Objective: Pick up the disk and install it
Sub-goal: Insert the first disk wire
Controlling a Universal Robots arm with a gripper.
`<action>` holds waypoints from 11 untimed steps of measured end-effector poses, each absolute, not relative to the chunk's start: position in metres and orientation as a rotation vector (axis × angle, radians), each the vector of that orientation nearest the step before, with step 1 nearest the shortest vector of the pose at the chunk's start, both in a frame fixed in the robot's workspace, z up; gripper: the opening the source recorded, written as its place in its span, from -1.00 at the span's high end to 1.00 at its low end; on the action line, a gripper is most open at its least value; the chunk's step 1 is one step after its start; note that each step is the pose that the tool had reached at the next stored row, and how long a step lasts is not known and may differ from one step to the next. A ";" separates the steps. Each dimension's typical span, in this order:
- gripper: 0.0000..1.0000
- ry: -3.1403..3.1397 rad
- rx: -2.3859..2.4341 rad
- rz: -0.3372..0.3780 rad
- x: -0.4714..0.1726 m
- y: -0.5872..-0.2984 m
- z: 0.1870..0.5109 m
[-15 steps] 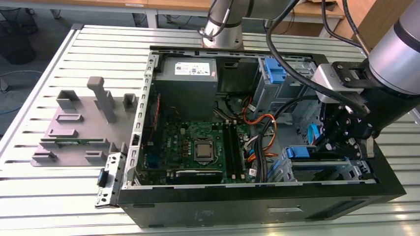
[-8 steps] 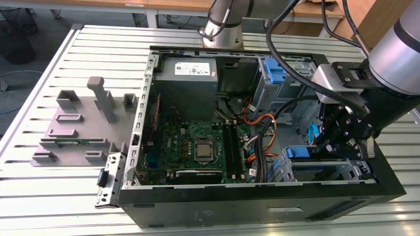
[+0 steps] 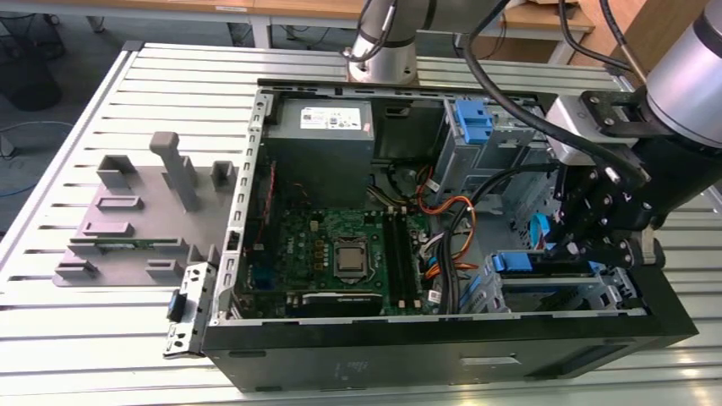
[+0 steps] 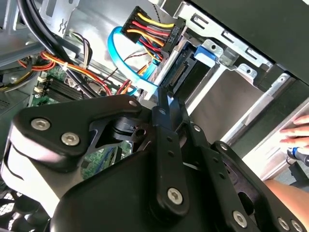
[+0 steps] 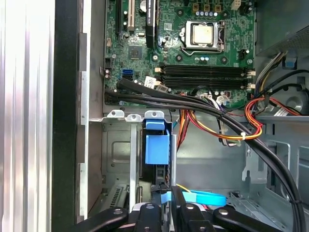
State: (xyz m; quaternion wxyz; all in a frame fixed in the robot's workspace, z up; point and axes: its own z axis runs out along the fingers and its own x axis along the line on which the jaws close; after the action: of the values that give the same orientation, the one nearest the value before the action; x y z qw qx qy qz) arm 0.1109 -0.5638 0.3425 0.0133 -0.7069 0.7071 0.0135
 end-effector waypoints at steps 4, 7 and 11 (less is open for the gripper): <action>0.54 2.203 -2.202 0.042 0.111 -0.564 0.343; 0.54 2.203 -2.202 0.042 0.114 -0.564 0.343; 0.54 2.203 -2.202 0.043 0.123 -0.564 0.343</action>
State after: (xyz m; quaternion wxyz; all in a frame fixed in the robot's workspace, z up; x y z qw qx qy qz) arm 0.1228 -0.5638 0.3428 0.0134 -0.7069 0.7071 0.0137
